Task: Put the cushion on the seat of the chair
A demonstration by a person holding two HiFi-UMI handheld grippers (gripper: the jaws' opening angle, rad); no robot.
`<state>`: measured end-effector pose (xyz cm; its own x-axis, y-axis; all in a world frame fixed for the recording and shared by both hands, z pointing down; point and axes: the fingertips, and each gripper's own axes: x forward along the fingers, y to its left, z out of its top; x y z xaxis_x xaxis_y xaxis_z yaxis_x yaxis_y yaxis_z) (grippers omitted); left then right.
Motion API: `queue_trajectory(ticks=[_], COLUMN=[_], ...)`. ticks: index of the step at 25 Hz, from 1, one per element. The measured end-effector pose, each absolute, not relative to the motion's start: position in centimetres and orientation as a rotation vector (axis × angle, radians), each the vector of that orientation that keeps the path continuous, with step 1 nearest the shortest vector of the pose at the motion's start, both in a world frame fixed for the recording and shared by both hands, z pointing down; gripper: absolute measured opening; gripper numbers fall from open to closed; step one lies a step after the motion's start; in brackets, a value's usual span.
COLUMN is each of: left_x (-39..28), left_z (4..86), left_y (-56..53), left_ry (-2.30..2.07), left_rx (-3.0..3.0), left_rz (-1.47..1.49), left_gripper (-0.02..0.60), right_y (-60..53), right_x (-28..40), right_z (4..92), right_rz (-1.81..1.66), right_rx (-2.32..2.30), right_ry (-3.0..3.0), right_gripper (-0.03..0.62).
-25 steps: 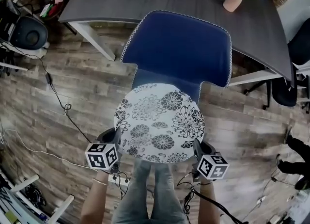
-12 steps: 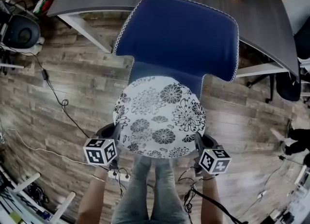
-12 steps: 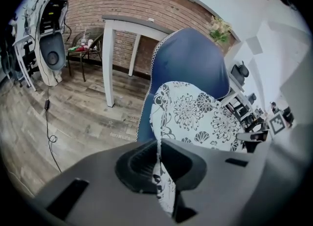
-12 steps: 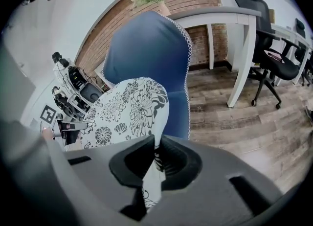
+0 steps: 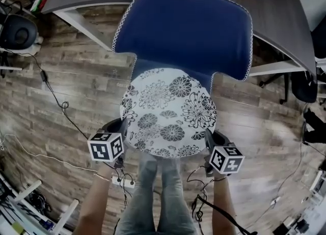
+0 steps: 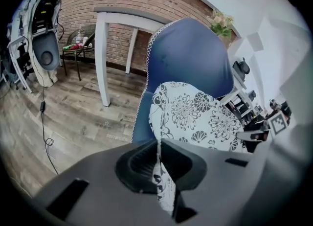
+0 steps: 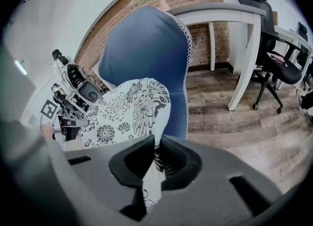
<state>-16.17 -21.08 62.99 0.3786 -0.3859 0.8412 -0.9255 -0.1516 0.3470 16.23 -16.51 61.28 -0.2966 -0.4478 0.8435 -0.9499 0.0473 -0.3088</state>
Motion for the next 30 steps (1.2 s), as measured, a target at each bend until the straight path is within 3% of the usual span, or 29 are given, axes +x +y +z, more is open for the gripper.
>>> queue_trajectory(ticks=[30], left_x=[-16.5], left_z=[66.8], left_y=[-21.2], left_ry=[-1.147], left_rx=[1.761], left_rz=[0.789], left_gripper=[0.014], right_y=[-17.3], right_x=[17.5], right_z=[63.5], right_rz=[1.137], right_rx=[1.481], right_ry=[-1.759], right_gripper=[0.026])
